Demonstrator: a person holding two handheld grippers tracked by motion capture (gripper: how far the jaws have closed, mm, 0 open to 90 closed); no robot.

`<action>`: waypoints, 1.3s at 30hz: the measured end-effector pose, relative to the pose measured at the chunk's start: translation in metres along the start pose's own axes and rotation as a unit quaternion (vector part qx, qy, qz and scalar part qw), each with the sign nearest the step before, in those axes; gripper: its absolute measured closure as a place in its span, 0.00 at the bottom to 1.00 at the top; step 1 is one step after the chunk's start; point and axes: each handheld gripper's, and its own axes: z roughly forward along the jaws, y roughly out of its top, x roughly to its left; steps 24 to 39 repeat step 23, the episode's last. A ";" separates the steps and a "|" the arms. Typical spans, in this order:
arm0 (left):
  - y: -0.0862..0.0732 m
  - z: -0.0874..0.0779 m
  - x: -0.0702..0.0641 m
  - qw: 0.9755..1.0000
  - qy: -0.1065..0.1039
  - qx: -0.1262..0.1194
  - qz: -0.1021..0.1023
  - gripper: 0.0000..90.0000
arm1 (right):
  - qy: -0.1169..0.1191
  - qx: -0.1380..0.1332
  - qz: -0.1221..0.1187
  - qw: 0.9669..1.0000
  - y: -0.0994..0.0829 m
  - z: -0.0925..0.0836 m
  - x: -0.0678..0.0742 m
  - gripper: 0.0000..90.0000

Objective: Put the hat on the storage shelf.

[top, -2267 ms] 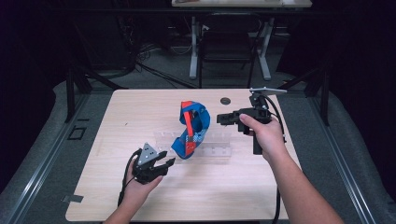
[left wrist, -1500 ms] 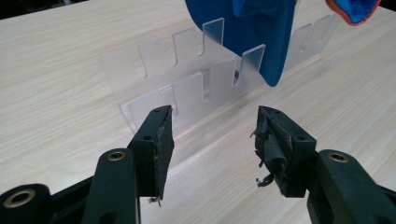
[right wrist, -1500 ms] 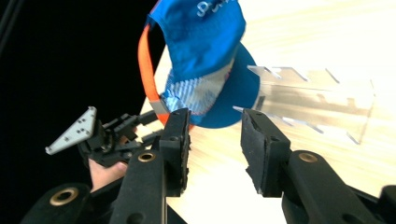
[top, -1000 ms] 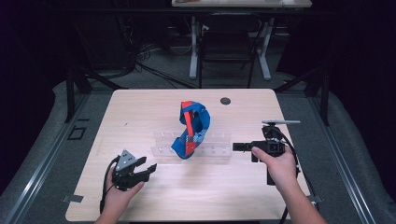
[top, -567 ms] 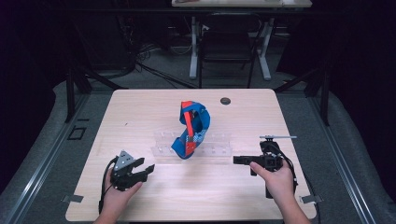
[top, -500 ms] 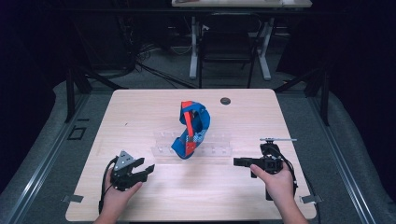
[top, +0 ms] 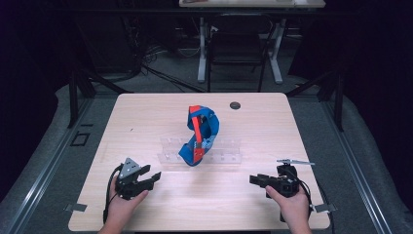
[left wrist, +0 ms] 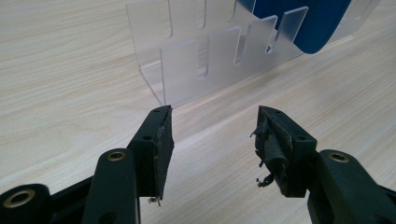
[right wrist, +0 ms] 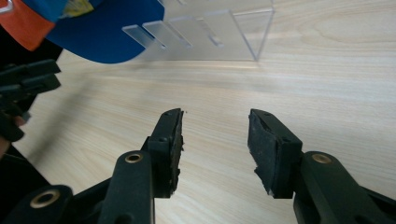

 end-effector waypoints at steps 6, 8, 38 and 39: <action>-0.001 0.001 0.000 1.000 -0.001 0.003 0.000 0.52 | -0.018 -0.014 -0.010 1.000 -0.007 -0.002 -0.005 0.58; -0.001 0.002 -0.001 1.000 -0.002 0.000 0.000 0.52 | -0.024 -0.021 -0.024 0.999 -0.010 -0.001 -0.006 0.58; 0.001 0.008 -0.013 1.000 -0.018 0.003 0.014 0.52 | -0.052 -0.046 -0.033 0.997 -0.022 0.000 -0.018 0.55; 0.001 0.008 -0.013 1.000 -0.018 0.003 0.014 0.52 | -0.052 -0.046 -0.033 0.997 -0.022 0.000 -0.018 0.55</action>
